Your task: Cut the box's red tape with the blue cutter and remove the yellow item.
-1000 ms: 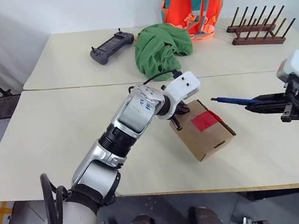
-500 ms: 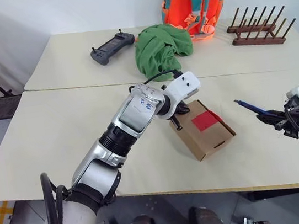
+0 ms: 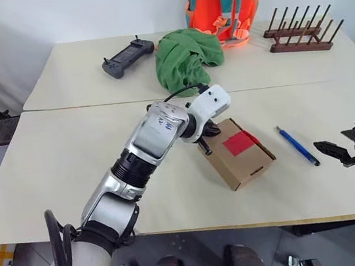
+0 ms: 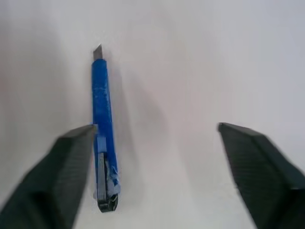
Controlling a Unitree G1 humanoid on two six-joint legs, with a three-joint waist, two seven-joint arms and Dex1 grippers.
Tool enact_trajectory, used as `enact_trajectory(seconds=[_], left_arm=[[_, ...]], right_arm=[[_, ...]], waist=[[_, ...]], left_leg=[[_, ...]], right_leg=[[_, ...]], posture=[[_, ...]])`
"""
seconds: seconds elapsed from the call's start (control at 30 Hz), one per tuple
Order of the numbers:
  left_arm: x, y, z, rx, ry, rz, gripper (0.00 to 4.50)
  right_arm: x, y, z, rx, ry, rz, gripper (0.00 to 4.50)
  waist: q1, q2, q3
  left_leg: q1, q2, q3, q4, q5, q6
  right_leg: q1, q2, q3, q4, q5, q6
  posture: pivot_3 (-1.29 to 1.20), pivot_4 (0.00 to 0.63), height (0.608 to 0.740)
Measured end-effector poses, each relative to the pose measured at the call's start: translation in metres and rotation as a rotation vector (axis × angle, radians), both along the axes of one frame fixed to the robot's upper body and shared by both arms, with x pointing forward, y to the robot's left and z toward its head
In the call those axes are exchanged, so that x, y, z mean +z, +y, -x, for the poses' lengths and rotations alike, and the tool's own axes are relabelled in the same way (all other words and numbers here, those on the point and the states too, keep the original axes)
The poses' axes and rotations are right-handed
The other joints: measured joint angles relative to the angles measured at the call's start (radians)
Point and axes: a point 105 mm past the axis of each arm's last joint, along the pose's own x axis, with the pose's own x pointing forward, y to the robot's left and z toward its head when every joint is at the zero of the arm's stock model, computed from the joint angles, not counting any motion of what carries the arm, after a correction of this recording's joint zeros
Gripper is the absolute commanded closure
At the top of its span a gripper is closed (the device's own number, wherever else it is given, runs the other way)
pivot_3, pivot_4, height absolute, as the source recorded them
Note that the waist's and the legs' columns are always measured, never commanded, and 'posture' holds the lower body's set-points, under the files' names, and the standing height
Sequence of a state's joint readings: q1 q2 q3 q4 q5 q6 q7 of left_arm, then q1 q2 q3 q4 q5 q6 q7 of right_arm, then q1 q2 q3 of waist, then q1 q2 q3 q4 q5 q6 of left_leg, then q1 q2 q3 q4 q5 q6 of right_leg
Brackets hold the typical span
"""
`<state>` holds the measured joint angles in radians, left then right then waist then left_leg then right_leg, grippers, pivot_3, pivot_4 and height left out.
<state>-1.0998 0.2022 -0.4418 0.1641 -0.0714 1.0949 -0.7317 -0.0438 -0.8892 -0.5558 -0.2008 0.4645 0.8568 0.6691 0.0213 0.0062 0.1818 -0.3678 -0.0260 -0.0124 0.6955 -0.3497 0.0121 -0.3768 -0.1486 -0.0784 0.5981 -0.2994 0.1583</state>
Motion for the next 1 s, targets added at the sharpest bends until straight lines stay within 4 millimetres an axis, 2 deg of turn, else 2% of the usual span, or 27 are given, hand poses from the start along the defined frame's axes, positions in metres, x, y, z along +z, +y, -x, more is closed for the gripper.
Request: enact_trajectory(seconds=[0.1, 0.23, 0.27, 0.33, 0.47, 0.57, 0.63, 0.7, 0.73, 0.8, 0.9, 1.0], left_arm=[[0.003, 0.012, -0.001, 0.019, 0.056, 0.026, 4.5], [0.009, 0.036, -0.006, 0.062, 0.1, 0.057, 4.5], [0.01, 0.04, -0.006, 0.069, 0.108, 0.062, 4.5], [0.014, 0.05, -0.004, 0.076, 0.143, 0.091, 4.5], [0.018, 0.067, 0.008, 0.071, 0.2, 0.131, 4.5], [0.0, 0.081, 0.023, 0.073, 0.264, 0.095, 4.5], [-0.018, 0.082, 0.034, 0.063, 0.318, 0.078, 4.5], [-0.042, 0.077, 0.047, 0.045, 0.395, 0.073, 4.5], [-0.05, 0.071, 0.051, 0.041, 0.418, 0.079, 4.5], [-0.054, 0.056, 0.055, 0.03, 0.42, 0.112, 4.5], [-0.047, 0.027, 0.054, 0.02, 0.381, 0.204, 4.5], [-0.045, 0.03, 0.039, 0.106, 0.359, 0.25, 4.5]], right_arm=[[0.021, 0.021, -0.012, 0.101, 0.004, 0.056, 0.01], [0.022, 0.063, -0.026, 0.289, 0.051, 0.108, 0.01], [0.021, 0.068, -0.028, 0.311, 0.056, 0.111, 0.19], [0.019, 0.079, -0.037, 0.354, 0.079, 0.157, 0.6], [0.016, 0.094, -0.051, 0.422, 0.109, 0.232, 1.97], [0.01, 0.103, -0.059, 0.487, 0.153, 0.263, 3.11], [0.001, 0.103, -0.061, 0.506, 0.198, 0.279, 3.62], [-0.007, 0.105, -0.06, 0.542, 0.236, 0.291, 4.3], [-0.01, 0.11, -0.058, 0.571, 0.257, 0.297, 4.45], [-0.015, 0.122, -0.053, 0.64, 0.29, 0.312, 4.45], [-0.018, 0.142, -0.043, 0.735, 0.312, 0.318, 4.45], [-0.018, 0.145, -0.038, 0.744, 0.337, 0.32, 4.45]], waist=[[-0.007, 0.001, 0.001], [-0.005, 0.001, 0.003], [-0.002, 0.001, 0.003], [0.0, 0.002, 0.004], [0.005, 0.001, 0.004], [0.0, 0.001, 0.004], [0.003, 0.001, 0.004], [0.006, 0.001, 0.004], [0.006, 0.001, 0.004], [0.008, 0.001, 0.004], [0.008, 0.0, 0.005], [0.002, 0.0, 0.005]], left_leg=[[0.0, 0.001, 0.001, 0.0, 0.0, 0.0], [-0.002, 0.001, 0.0, 0.0, 0.0, 0.0], [-0.003, 0.001, 0.001, 0.0, 0.0, 0.0], [-0.007, 0.0, 0.001, 0.0, 0.0, 0.0], [-0.017, -0.003, -0.003, 0.001, 0.0, 0.0], [-0.018, -0.003, -0.004, -0.001, 0.0, 0.0], [-0.019, -0.004, -0.004, -0.001, 0.0, 0.0], [-0.022, -0.004, -0.005, 0.001, 0.0, 0.0], [-0.023, -0.005, -0.005, 0.003, 0.0, 0.0], [-0.023, -0.005, -0.006, 0.004, 0.0, 0.0], [-0.023, -0.005, -0.006, 0.005, 0.0, 0.001], [-0.021, -0.004, -0.005, 0.004, 0.002, 0.0]], right_leg=[[-0.001, 0.001, 0.001, 0.001, 0.0, 0.0], [-0.004, 0.001, 0.001, 0.001, 0.0, 0.0], [-0.005, 0.001, 0.001, 0.001, 0.0, 0.0], [-0.009, 0.0, 0.001, 0.001, 0.0, 0.0], [-0.02, -0.001, 0.001, 0.008, 0.001, 0.002], [-0.021, 0.0, -0.001, 0.009, 0.001, 0.002], [-0.021, -0.001, -0.001, 0.009, 0.001, 0.002], [-0.021, -0.001, -0.001, 0.008, 0.001, 0.002], [-0.021, -0.001, -0.002, 0.009, 0.001, 0.002], [-0.021, -0.001, -0.001, 0.008, 0.001, 0.003], [-0.021, -0.001, 0.0, 0.008, 0.002, 0.003], [-0.021, 0.0, 0.001, 0.008, 0.002, 0.003]], posture=[[0.0, 0.15, 0.74], [0.0, 0.15, 0.74], [0.0, 0.15, 0.74], [0.0, 0.15, 0.74], [0.0, 0.15, 0.74], [0.0, 0.15, 0.74], [0.0, 0.15, 0.74], [0.0, 0.15, 0.74], [0.0, 0.15, 0.74], [0.0, 0.15, 0.74], [0.0, 0.15, 0.74], [0.0, 0.15, 0.74]])
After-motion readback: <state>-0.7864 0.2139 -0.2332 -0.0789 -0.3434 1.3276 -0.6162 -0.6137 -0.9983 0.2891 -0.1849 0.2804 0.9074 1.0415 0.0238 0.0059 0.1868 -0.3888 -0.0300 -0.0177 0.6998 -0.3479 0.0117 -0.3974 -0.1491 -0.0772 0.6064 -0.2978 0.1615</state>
